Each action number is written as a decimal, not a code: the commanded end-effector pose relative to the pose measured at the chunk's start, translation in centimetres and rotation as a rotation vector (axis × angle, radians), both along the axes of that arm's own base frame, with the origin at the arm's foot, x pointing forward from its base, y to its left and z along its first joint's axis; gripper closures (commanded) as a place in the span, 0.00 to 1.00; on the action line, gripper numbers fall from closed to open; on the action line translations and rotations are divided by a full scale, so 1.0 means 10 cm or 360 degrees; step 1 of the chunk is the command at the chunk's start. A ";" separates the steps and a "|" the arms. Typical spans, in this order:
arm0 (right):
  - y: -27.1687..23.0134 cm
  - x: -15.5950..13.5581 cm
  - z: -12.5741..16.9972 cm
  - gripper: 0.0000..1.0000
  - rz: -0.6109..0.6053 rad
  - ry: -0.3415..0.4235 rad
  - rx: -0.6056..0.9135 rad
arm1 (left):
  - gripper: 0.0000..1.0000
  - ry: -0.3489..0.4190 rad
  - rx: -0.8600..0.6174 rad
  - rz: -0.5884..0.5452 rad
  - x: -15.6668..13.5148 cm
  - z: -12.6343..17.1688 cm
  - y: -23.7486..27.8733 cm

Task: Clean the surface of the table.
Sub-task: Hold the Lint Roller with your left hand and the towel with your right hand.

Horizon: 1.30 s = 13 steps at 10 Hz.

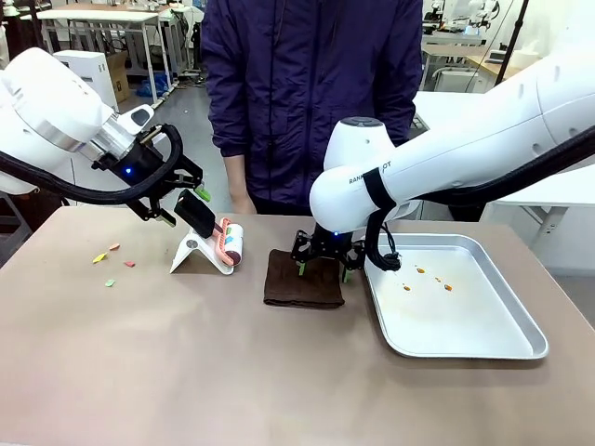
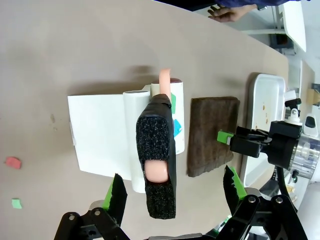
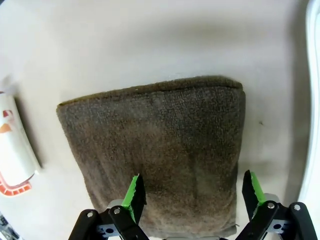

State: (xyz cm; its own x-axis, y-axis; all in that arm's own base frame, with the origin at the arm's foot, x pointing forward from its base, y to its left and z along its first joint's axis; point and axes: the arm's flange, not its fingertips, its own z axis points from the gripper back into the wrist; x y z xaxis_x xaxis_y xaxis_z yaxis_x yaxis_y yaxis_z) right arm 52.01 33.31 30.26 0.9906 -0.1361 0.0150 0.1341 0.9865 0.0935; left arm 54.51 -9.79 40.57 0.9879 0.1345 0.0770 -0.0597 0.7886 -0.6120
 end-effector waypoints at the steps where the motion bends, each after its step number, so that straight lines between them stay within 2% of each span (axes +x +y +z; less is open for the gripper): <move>1: 0.06 0.04 0.02 0.36 -0.0016 -0.0016 -0.0064 | 0.56 -0.0035 -0.0013 0.0036 0.03 0.00 -0.05; 2: 0.06 0.04 0.02 0.60 -0.0021 0.0000 -0.0055 | 0.60 -0.0032 -0.0012 0.0032 0.03 0.01 -0.06; 3: 0.06 0.04 0.01 0.96 -0.0014 0.0004 -0.0046 | 1.00 -0.0040 -0.0011 0.0034 0.03 0.01 -0.05; 5: 0.06 0.04 -0.01 1.00 -0.0007 0.0016 -0.0049 | 1.00 -0.0045 -0.0015 0.0036 0.04 0.01 -0.06; 6: 0.05 0.04 -0.01 1.00 -0.0001 0.0023 -0.0045 | 0.87 -0.0042 -0.0019 0.0042 0.04 0.00 -0.06; 7: 0.05 0.04 -0.02 0.97 0.0002 0.0022 -0.0047 | 0.96 -0.0040 -0.0019 0.0044 0.05 0.00 -0.07; 8: 0.05 0.03 -0.02 1.00 0.0005 0.0024 -0.0045 | 1.00 -0.0038 -0.0021 0.0048 0.05 0.00 -0.07; 13: 0.03 0.01 -0.02 1.00 0.0035 0.0048 -0.0007 | 1.00 -0.0046 -0.0031 0.0044 0.04 0.01 -0.06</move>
State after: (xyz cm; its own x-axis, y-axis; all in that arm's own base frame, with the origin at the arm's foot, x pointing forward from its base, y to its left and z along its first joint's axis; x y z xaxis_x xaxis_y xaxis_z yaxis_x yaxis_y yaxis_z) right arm 52.14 33.62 30.72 0.9916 -0.1291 0.0038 0.1283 0.9880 0.0865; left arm 54.69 -9.95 40.46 0.9850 0.1489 0.0871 -0.0646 0.7868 -0.6138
